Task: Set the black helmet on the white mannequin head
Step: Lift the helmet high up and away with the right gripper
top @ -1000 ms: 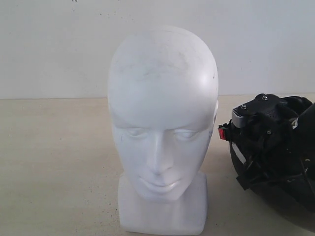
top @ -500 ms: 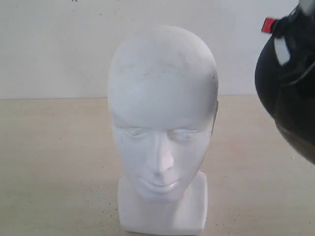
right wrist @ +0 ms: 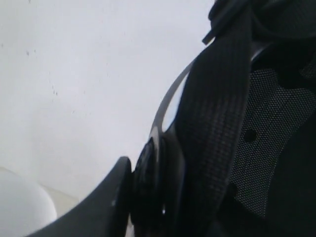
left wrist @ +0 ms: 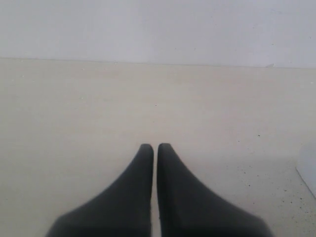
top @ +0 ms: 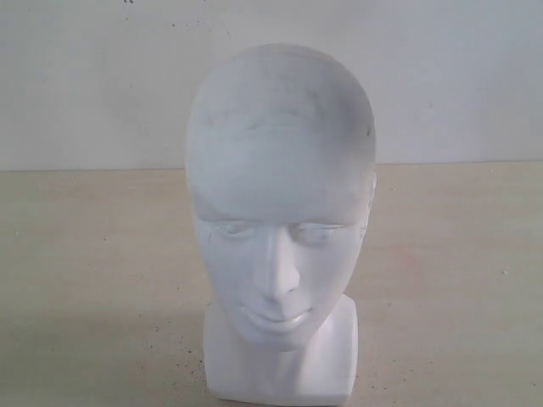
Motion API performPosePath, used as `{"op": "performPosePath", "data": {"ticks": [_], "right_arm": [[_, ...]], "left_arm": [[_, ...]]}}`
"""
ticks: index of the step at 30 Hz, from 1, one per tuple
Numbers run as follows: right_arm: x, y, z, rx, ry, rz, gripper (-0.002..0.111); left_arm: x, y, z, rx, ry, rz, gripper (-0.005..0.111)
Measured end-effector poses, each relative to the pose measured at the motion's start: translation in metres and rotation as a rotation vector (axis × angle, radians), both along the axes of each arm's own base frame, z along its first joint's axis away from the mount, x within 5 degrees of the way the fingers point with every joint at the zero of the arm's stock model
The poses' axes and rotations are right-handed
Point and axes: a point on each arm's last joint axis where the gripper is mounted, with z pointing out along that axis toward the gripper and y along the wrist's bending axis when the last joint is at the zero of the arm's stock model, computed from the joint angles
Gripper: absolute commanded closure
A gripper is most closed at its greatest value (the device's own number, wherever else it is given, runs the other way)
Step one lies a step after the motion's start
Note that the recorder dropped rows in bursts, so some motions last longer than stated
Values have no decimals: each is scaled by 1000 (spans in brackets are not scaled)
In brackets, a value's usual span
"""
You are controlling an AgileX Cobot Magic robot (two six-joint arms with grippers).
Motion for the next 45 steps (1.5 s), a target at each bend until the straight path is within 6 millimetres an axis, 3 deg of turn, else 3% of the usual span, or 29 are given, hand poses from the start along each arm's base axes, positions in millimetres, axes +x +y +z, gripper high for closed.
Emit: {"op": "performPosePath", "data": {"ticks": [4,11,17,27,38,45], "right_arm": [[-10,-4,8,47,-218,-10,108],[-19,-6,-40,229,-475,32,108],[-23,0,-61,390,-660,180,108],[-14,8,-62,524,-743,319,108],[-4,9,-67,596,-670,337,108],[-2,10,-83,658,-591,372,108]], "left_arm": [[0,0,0,0,0,0,102],[0,0,0,0,0,0,102],[0,0,0,0,0,0,102],[0,0,0,0,0,0,102],[0,0,0,0,0,0,102],[0,0,0,0,0,0,102]]}}
